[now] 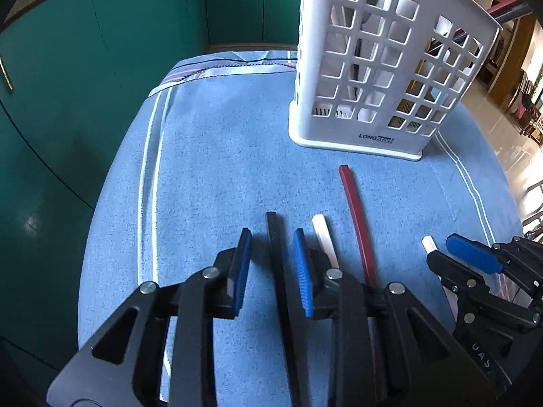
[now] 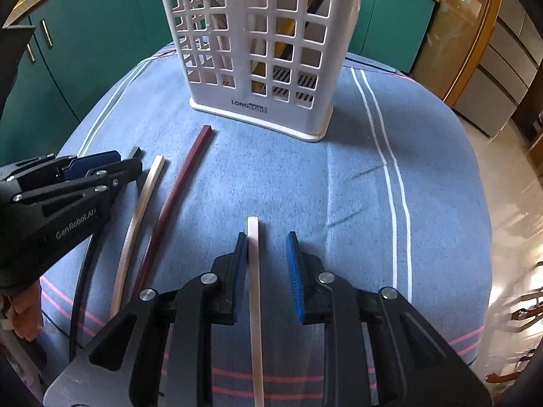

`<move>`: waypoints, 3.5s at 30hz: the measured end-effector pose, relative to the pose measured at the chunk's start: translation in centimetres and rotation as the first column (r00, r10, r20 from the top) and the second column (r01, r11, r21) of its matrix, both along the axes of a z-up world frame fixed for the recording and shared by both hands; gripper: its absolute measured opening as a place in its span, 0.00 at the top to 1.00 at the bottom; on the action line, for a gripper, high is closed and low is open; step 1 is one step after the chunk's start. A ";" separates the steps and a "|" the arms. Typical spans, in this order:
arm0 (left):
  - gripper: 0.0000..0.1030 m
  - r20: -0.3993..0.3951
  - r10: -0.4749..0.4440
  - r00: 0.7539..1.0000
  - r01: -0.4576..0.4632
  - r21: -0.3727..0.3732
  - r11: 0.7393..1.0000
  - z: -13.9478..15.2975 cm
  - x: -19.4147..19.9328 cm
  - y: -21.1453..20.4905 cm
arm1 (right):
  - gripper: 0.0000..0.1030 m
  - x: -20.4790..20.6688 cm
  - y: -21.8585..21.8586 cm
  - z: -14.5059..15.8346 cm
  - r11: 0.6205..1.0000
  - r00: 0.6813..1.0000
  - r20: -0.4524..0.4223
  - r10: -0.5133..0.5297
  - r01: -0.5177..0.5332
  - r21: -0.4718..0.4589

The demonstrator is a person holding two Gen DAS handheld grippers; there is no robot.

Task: Organize utensils
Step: 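Grasp a white chopstick with the right tool while the left tool grasps a black chopstick, then carry both chopsticks over the white basket and open both tools to release them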

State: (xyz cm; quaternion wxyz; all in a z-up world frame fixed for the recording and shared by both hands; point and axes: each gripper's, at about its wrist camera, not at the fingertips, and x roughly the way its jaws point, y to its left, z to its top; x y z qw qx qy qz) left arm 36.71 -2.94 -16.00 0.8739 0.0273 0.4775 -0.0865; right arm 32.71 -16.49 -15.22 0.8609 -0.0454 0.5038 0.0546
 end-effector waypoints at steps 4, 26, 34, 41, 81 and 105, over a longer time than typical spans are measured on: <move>0.75 0.008 0.000 1.000 0.000 0.000 1.000 -0.1 0.1 0.2 | 0.77 0.2 -0.4 0.0 1.000 1.000 -0.006 -0.001 0.001 0.024; 0.94 0.074 0.027 0.997 -0.025 -0.029 0.999 1.8 -2.2 0.0 | 0.94 -1.6 -0.6 1.0 0.999 0.999 0.043 0.001 -0.004 0.054; 0.94 0.211 0.027 0.977 -0.010 -0.079 0.997 7.4 -5.5 -0.1 | 0.94 -4.5 -0.9 5.8 0.998 0.984 0.177 0.011 -0.021 0.055; 0.94 0.355 0.048 0.934 -0.008 -0.112 0.994 12.2 -8.2 0.2 | 0.94 -7.3 -1.6 10.8 0.994 0.942 0.336 0.017 -0.053 0.100; 0.94 0.612 0.500 0.612 -0.057 -0.597 0.800 29.8 -4.0 5.0 | 0.94 -4.1 -1.8 28.8 0.995 0.487 0.872 -0.053 -0.046 0.086; 0.74 0.603 0.367 0.708 -0.131 -0.399 0.908 23.5 -2.7 3.3 | 0.74 -3.3 -6.4 22.8 0.985 0.662 0.739 -0.124 -0.008 0.173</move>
